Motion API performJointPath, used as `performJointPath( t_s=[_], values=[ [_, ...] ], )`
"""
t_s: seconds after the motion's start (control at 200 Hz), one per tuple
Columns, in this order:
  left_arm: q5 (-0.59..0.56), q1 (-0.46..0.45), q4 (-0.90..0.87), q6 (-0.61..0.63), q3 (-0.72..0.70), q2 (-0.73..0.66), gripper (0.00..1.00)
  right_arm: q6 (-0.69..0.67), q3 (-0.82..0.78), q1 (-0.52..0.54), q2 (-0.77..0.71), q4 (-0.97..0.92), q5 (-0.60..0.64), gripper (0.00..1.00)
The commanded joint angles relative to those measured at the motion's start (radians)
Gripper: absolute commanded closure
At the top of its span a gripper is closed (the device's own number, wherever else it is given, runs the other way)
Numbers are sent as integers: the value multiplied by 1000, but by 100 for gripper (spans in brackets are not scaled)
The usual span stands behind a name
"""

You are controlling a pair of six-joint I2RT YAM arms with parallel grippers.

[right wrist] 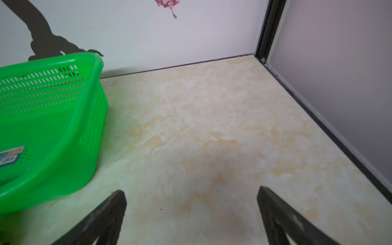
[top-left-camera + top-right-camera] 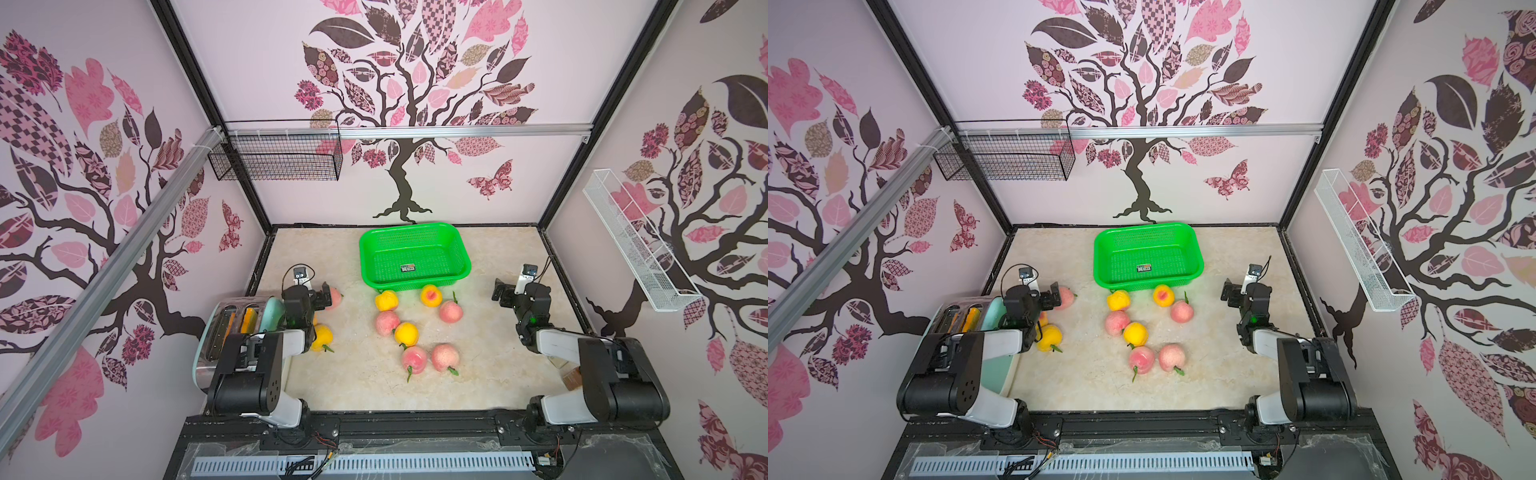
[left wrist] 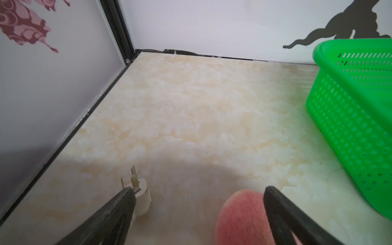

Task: Put the peaches into the basket
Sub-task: Pick up the peach from the center of the board.

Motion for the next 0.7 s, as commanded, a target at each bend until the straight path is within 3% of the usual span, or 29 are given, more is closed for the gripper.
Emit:
performJointPath(
  t_s=[0.0,0.105,0.275,0.405,0.595,0.695],
  values=[
    [-180,-2,-283,-82,137,-71,2,134,115,-15,-60,-253,98,0],
    [-238,3,-504,-218,246,-101,2,167,208,-39,-73,-409,-58,1],
    [30,2,-565,-285,295,-147,2,274,346,-39,-36,-605,-361,1],
    [137,-6,-653,-388,353,-171,2,338,378,-36,-16,-701,-609,0],
    [227,-61,-834,-433,484,-104,2,315,386,38,-34,-911,-624,1],
    [346,-84,-853,-452,526,-56,2,286,413,113,-17,-1024,-592,1]
  ],
)
